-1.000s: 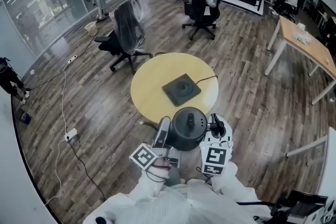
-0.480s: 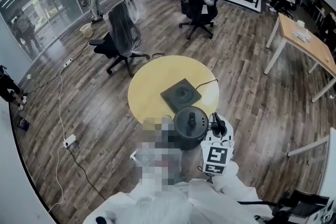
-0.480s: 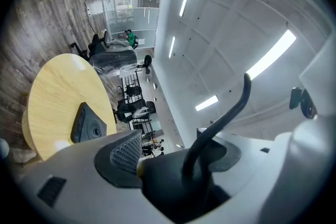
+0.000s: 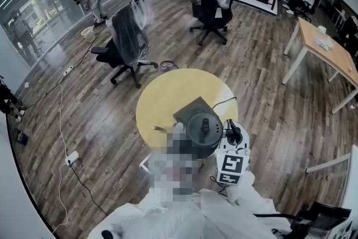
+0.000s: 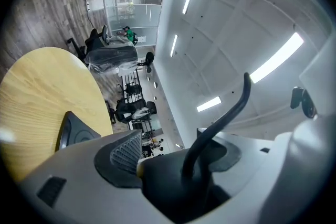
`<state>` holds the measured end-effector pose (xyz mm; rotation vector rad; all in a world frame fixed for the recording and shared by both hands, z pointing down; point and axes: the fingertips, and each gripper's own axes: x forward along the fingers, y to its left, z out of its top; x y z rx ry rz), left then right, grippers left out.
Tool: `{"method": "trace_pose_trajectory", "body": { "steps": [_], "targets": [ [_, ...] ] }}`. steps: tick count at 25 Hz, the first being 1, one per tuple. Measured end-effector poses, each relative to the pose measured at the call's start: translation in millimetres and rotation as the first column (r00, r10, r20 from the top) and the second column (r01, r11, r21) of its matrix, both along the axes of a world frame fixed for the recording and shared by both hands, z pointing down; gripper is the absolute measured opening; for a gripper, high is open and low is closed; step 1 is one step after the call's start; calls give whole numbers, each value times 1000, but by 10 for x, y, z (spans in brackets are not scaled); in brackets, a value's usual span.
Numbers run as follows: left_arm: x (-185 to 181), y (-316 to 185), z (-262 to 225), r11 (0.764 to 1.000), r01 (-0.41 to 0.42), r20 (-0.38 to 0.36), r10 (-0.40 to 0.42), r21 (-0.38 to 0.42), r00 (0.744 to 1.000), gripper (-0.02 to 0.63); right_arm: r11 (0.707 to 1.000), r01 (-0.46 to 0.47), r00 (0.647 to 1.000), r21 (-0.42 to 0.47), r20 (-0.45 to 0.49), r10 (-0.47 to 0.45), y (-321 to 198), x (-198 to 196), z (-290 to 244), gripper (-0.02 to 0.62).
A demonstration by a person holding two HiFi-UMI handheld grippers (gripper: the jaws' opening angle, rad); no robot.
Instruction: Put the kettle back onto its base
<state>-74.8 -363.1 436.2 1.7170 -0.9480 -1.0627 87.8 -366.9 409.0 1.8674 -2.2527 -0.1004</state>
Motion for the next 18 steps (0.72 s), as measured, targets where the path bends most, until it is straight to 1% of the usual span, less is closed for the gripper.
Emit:
{"method": "trace_pose_trajectory", "body": {
  "steps": [6,9,12,15,17,18],
  "targets": [
    [-165,-653,27,1000,2,8,-2,-15,1000,328,1000,-3,1000,-8,10,3,-644,-158,18,26],
    [-245,-913,50,1000,2,32,-2,-23,999,328,1000,-23,1000,4,18,23,-877,-217,20,26],
    [-289,-1192,125,1000,1,88,1,-23,996,325,999,-54,998,7,20,54,-1086,-226,64,26],
    [-253,-1410,268,999,-1,153,8,-42,988,325,997,-81,996,-20,26,82,-1245,-159,209,26],
    [-218,-1529,315,1000,-2,217,9,-30,976,325,995,-95,995,-35,24,96,-1327,-102,315,26],
    [-215,-1597,315,1000,2,261,2,-13,965,325,994,-100,995,-36,14,101,-1369,-85,361,26]
  ]
}}
